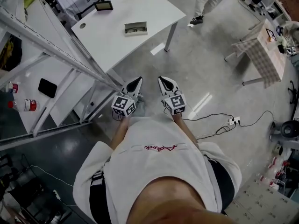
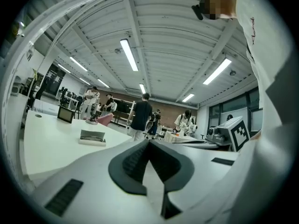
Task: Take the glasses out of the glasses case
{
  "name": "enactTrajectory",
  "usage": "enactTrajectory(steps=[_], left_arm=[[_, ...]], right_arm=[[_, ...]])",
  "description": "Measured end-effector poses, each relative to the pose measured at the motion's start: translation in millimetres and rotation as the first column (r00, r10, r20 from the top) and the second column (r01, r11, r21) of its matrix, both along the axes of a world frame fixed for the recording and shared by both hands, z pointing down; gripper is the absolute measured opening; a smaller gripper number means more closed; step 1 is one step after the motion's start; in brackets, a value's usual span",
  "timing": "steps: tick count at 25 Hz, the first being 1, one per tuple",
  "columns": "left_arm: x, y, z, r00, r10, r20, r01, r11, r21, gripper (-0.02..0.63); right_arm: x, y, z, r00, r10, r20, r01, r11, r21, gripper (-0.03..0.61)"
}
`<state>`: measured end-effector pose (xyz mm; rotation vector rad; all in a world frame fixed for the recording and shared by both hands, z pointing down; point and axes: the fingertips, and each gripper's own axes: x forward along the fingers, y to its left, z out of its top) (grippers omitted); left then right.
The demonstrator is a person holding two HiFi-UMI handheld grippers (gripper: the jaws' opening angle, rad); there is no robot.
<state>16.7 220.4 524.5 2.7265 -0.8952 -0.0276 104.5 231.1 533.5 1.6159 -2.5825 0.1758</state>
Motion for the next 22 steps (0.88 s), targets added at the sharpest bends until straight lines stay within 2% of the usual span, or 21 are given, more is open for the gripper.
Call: enactTrajectory(steps=[4, 14, 22], left_arm=[[-3, -43, -9, 1.000, 0.003, -0.003, -0.003, 1.000, 0.002, 0.000], [-25, -150, -22, 1.000, -0.001, -0.016, 0.001, 1.000, 0.003, 0.000], [-31, -207, -19, 0.999, 0.040, -0.016, -0.040, 0.999, 0.003, 0.000]], right_arm=[[-1, -45, -6, 1.000, 0.004, -0.004, -0.004, 1.000, -0.007, -0.003], [-32, -153, -21, 0.999, -0.031, -0.029, 0.031, 1.000, -0.001, -0.003], [-43, -213, -16, 0.999, -0.009, -0.031, 0.009, 1.000, -0.004, -0.003]])
